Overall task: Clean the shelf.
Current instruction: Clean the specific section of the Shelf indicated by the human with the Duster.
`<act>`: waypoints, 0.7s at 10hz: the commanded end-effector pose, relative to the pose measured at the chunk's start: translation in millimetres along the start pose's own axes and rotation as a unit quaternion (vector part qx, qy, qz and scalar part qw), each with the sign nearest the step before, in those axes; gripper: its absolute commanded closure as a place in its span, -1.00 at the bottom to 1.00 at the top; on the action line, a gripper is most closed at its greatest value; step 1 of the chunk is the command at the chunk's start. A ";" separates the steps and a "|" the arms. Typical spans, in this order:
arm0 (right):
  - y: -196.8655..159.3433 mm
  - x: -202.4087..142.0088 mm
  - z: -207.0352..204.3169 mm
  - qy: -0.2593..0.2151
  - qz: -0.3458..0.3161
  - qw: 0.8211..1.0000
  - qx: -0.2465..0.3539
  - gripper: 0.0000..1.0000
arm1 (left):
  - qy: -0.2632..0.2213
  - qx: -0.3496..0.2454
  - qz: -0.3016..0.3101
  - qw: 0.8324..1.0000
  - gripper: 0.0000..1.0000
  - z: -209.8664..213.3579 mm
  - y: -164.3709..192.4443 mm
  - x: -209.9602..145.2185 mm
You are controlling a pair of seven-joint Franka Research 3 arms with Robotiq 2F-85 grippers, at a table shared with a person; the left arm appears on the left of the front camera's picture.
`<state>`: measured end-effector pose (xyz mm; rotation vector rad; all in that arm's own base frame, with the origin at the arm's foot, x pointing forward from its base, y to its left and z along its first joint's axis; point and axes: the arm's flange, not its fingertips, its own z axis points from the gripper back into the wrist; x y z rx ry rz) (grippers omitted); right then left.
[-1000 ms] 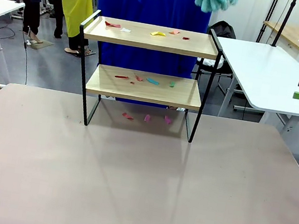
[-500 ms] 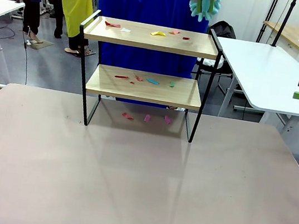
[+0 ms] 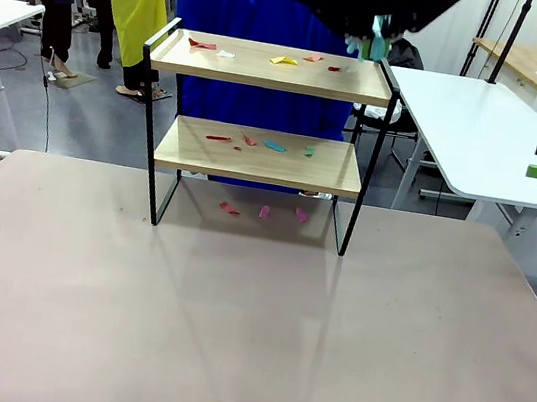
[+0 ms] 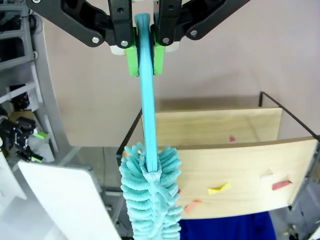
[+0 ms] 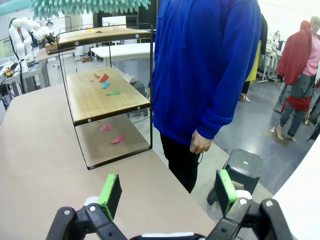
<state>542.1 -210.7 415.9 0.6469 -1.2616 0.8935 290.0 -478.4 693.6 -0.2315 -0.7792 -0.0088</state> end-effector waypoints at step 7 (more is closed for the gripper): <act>1.3 2.1 -0.7 -0.001 0.001 1.000 -0.001 -1.00 | 0.045 0.004 -0.003 0.999 0.72 -45.9 -3.1 -14.3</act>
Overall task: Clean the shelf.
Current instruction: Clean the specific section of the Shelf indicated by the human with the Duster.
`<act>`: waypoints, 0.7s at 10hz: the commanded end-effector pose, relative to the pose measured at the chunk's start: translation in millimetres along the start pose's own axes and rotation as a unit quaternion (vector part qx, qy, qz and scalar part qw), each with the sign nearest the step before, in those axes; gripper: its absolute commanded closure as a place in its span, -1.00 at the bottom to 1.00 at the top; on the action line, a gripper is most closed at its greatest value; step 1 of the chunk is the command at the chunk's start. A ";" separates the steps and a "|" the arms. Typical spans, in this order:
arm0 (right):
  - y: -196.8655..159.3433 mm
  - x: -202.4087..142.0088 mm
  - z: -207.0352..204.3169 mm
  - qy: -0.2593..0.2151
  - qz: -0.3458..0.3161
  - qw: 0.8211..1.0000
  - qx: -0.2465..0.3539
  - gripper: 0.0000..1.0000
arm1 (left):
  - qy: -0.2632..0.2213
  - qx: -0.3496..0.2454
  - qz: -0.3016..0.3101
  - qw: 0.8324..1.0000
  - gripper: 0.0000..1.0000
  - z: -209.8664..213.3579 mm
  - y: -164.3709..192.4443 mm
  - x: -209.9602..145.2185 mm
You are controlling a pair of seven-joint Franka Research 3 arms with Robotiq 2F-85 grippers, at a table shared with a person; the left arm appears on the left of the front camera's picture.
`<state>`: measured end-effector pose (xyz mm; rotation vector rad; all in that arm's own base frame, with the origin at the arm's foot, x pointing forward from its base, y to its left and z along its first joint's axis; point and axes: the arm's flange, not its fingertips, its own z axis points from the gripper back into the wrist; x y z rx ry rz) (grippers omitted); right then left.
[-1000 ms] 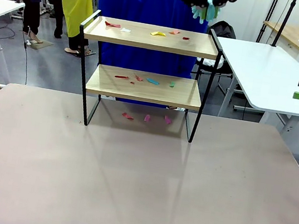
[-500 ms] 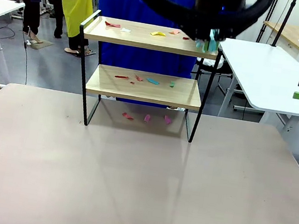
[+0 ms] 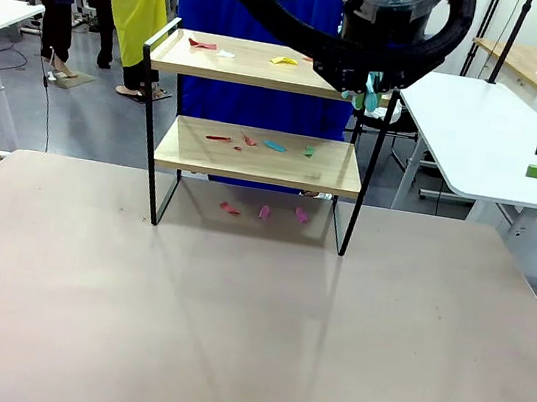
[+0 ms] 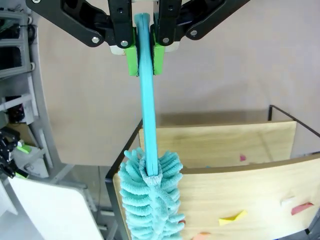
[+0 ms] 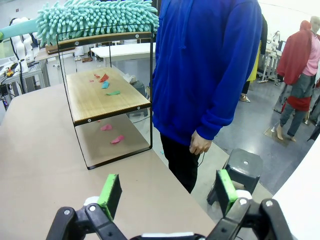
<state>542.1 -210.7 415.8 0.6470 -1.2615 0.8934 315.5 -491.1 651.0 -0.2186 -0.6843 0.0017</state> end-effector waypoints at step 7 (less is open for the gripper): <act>1.3 2.2 -0.7 -0.001 0.001 1.000 -0.001 -1.00 | 0.044 0.106 -0.024 0.993 0.72 1.6 104.6 59.5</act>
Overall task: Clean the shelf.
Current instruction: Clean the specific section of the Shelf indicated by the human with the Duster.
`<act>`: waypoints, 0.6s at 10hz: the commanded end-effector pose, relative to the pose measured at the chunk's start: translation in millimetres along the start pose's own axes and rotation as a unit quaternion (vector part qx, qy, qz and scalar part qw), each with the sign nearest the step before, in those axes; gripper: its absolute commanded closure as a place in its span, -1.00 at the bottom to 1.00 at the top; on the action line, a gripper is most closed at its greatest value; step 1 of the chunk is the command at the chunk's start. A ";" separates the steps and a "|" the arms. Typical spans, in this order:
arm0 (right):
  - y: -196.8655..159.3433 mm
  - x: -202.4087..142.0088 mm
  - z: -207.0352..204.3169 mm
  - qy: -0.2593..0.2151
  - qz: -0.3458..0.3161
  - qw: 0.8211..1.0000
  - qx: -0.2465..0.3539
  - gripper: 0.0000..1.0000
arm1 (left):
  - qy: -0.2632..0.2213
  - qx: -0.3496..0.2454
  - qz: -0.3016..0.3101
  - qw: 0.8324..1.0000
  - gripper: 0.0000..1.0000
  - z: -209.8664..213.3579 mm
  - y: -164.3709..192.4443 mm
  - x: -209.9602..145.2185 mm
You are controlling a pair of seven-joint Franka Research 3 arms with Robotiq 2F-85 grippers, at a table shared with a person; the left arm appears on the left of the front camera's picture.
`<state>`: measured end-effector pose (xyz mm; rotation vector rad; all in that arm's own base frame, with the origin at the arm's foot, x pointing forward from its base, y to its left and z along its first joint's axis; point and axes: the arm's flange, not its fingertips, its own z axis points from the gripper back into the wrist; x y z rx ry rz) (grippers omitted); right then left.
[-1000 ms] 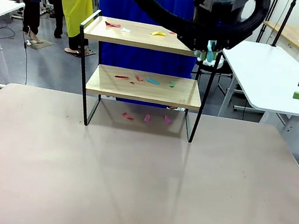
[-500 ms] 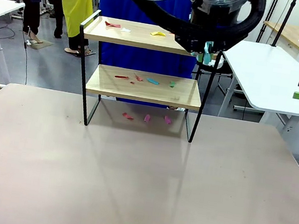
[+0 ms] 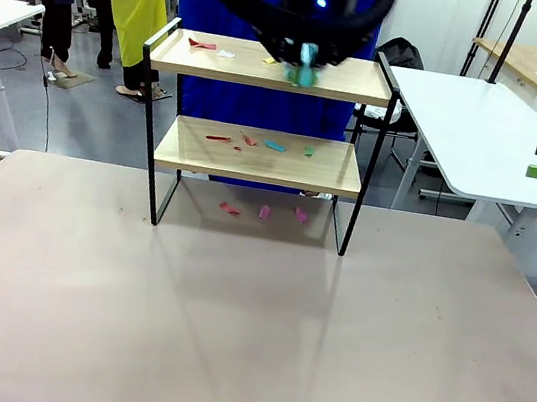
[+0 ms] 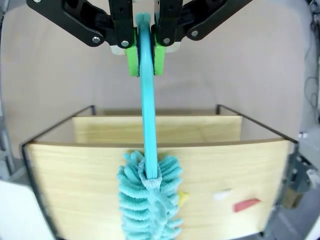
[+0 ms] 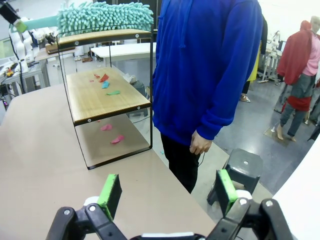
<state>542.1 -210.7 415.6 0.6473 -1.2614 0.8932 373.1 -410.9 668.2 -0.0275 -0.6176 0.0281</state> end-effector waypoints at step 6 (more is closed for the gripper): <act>1.3 2.3 -0.6 -0.001 0.001 1.000 -0.001 -1.00 | 0.002 0.131 -0.060 0.990 0.72 -12.5 175.3 -6.0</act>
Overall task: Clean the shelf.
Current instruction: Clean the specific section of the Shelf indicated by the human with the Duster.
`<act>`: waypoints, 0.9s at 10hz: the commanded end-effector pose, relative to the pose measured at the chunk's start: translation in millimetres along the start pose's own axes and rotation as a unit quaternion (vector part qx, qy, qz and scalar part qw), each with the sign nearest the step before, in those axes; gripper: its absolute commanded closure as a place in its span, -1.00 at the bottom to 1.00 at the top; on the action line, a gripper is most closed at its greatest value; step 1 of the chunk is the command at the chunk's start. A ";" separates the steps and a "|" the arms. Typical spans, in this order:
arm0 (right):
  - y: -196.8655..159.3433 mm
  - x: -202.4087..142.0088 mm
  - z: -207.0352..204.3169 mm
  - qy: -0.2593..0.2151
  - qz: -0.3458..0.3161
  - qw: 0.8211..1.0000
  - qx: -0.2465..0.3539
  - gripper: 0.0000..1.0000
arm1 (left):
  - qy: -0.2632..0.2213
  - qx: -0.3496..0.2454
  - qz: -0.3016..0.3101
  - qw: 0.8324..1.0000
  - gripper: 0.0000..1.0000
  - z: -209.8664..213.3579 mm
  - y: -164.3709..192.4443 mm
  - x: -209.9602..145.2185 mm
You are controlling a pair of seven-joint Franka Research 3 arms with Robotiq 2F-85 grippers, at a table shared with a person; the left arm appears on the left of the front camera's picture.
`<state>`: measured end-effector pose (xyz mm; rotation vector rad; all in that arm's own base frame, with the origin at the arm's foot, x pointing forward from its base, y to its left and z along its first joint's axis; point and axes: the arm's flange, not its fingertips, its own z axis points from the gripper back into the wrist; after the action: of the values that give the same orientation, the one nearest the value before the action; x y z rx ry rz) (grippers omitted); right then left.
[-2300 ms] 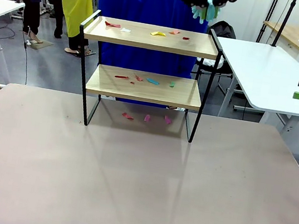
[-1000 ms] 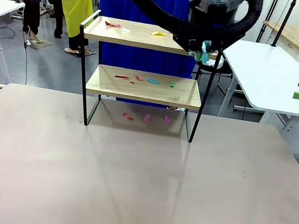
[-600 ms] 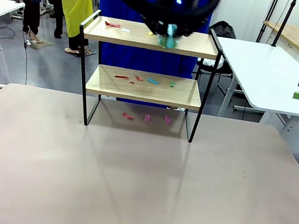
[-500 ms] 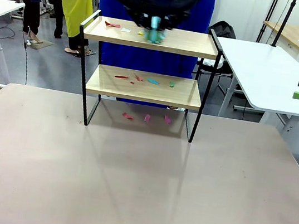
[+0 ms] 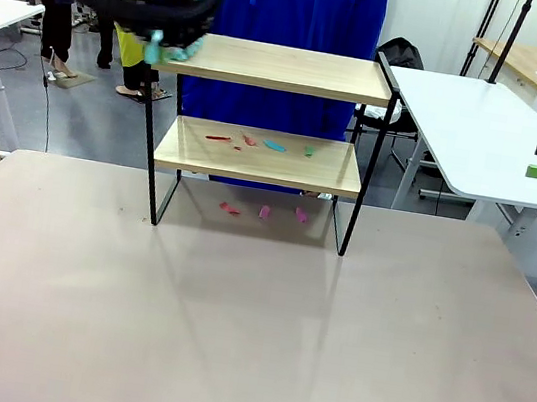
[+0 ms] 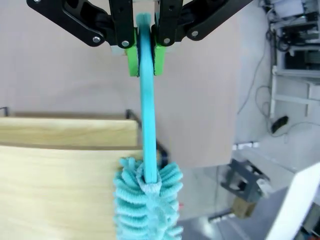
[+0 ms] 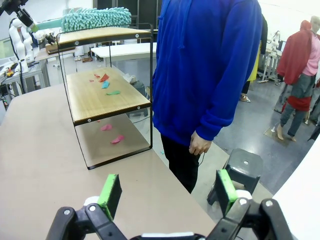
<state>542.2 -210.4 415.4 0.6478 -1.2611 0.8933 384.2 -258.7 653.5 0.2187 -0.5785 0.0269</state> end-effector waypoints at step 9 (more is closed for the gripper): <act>1.2 2.5 -0.4 -0.001 0.001 1.000 -0.001 -1.00 | -0.067 0.031 -0.016 0.997 0.72 30.1 51.6 -13.9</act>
<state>542.1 -210.5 415.4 0.6479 -1.2610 0.8932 353.9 -216.5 677.4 0.2831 -0.6988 -0.0011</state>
